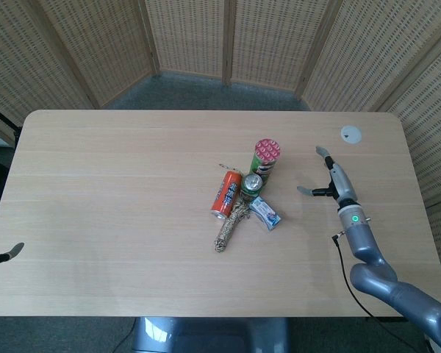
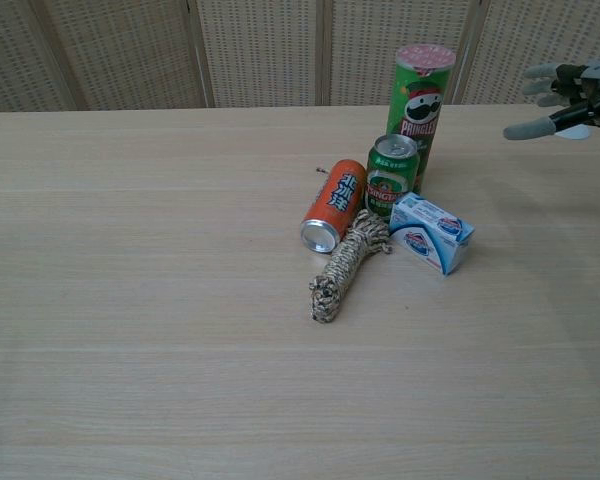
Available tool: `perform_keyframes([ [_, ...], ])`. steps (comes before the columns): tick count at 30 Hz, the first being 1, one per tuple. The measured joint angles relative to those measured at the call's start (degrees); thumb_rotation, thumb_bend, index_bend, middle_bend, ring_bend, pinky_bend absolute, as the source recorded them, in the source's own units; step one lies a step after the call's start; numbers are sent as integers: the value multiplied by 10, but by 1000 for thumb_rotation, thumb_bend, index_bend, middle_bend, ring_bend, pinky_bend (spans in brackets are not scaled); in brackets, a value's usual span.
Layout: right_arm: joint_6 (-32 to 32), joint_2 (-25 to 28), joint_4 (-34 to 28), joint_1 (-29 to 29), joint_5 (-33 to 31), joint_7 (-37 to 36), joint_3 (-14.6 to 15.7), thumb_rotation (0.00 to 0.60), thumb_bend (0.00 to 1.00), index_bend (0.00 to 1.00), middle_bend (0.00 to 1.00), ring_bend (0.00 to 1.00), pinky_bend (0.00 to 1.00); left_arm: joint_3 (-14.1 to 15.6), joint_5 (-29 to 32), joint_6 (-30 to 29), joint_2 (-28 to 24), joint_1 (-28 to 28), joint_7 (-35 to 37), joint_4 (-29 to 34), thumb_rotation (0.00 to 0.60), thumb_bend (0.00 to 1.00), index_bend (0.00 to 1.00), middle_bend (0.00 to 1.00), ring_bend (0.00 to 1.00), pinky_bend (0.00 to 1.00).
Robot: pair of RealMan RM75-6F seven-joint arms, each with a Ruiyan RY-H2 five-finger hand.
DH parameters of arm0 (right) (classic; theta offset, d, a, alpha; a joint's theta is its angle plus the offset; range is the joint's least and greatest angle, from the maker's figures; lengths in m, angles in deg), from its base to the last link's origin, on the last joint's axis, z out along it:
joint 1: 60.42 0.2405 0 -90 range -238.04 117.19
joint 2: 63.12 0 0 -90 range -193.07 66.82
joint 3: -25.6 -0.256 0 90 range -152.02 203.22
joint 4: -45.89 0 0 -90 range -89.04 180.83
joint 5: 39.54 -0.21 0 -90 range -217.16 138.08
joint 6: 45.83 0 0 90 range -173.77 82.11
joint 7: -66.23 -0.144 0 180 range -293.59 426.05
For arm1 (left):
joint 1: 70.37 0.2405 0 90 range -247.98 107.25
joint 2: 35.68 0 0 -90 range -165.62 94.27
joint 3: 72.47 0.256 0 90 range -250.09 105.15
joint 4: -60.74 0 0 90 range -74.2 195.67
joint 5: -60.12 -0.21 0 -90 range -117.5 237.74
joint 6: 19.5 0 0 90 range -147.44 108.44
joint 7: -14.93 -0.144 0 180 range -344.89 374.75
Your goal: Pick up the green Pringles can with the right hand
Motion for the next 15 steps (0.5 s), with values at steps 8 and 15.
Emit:
perform_keyframes([
  [8, 41, -50, 74, 57, -22, -20, -27, 600, 0, 0, 0, 0, 0, -4, 17, 6, 17, -8, -21, -12, 600, 0, 0, 0, 0, 0],
  [15, 61, -91, 119, 103, -39, -11, -46, 600, 0, 0, 0, 0, 0, -9, 31, 8, 26, -12, -32, -21, 600, 0, 0, 0, 0, 0],
])
